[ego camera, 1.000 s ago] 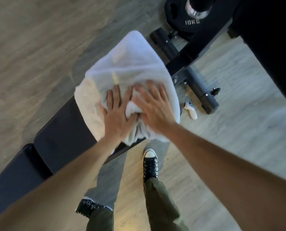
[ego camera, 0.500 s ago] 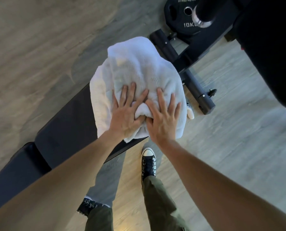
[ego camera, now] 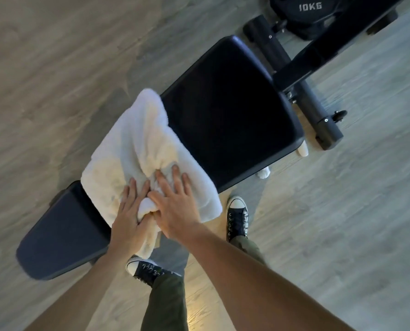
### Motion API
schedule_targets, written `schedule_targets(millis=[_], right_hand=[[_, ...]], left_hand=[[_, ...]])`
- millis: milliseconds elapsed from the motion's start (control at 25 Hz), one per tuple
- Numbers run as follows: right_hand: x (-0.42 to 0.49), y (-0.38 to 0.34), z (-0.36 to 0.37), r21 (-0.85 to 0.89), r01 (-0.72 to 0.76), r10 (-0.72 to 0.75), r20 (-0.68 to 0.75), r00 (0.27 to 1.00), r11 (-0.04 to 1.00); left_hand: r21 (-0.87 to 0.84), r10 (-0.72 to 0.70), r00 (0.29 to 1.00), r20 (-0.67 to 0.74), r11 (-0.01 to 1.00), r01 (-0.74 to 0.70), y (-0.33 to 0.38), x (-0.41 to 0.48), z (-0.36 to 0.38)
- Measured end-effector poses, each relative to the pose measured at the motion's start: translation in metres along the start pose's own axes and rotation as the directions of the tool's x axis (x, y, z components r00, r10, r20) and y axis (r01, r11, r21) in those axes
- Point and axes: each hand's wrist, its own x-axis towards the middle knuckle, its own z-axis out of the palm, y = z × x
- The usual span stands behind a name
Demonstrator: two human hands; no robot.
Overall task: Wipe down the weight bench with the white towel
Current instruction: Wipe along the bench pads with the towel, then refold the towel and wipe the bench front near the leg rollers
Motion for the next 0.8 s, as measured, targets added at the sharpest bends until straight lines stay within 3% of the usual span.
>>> schedule_targets(millis=[120, 200, 280, 400, 560, 800], right_hand=[[0.024, -0.022, -0.007, -0.003, 0.078, -0.077, 0.123, 0.989, 0.997], [0.024, -0.023, -0.013, -0.038, 0.171, -0.165, 0.118, 0.979, 0.985], [0.012, -0.008, -0.018, -0.191, 0.239, -0.218, 0.126, 0.968, 0.952], [-0.003, -0.004, -0.032, -0.258, 0.125, -0.108, 0.076, 0.991, 0.958], [-0.015, -0.051, -0.080, -0.107, 0.022, -0.036, -0.130, 0.991, 0.994], [-0.058, -0.122, -0.221, 0.013, -0.010, 0.013, -0.262, 0.965, 1.000]], left_hand=[[-0.158, -0.160, 0.984, -0.072, 0.976, 0.148, -0.008, -0.015, -0.028], [-0.115, -0.177, 0.976, -0.126, 0.980, 0.163, -0.003, -0.021, -0.046], [-0.105, -0.164, 0.975, -0.150, 0.983, 0.149, 0.005, -0.022, -0.061], [-0.087, -0.108, 0.987, -0.120, 0.991, 0.098, 0.015, -0.028, -0.081], [-0.090, -0.078, 0.992, -0.101, 0.994, 0.069, 0.037, -0.050, -0.140], [0.003, 0.059, 0.997, -0.042, 0.998, -0.059, 0.118, -0.074, -0.279]])
